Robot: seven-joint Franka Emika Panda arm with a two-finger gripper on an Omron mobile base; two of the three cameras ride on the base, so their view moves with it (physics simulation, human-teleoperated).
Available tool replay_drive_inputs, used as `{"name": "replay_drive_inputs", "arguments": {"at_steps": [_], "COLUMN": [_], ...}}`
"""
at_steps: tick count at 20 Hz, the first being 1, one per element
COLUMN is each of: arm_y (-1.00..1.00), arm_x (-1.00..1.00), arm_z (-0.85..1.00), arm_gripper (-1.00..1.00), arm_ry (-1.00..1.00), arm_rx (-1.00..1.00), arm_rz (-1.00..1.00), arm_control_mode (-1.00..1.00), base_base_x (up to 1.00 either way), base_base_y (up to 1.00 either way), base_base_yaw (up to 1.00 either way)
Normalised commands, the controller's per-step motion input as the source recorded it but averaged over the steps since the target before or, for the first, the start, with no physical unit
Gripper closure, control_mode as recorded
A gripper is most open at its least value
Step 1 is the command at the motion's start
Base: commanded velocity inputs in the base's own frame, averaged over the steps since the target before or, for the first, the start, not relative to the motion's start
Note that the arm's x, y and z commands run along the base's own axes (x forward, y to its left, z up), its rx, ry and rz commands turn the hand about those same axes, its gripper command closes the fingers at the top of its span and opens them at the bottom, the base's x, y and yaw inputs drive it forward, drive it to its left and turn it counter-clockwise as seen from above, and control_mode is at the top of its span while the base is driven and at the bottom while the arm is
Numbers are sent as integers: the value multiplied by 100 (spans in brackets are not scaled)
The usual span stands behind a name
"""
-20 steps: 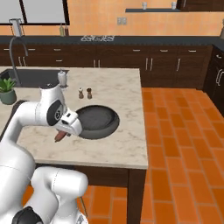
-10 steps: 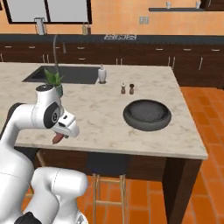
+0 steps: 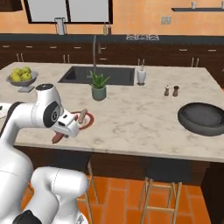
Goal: Place one bun and one sausage from the bowl on each plate.
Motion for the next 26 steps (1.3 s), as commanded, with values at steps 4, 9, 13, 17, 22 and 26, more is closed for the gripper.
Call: {"name": "replay_drive_inputs", "arguments": {"at_steps": [4,9,13,17,22,26], "arm_y": [0,0,0,0,0,1], "arm_x": [0,0,0,0,0,31], "arm_z": [0,0,0,0,0,0], "arm_gripper": [100,100,100,100,100,100], "arm_ry": [0,0,0,0,0,6], "arm_rx": [0,0,0,0,0,0], "arm_rz": [0,0,0,0,0,6], "arm_control_mode": [100,100,100,100,100,-100], "base_base_x": [4,25,43,35,7,7], "base_base_y": [100,100,100,100,92,7], "base_base_yaw": [0,0,1,0,2,1]}}
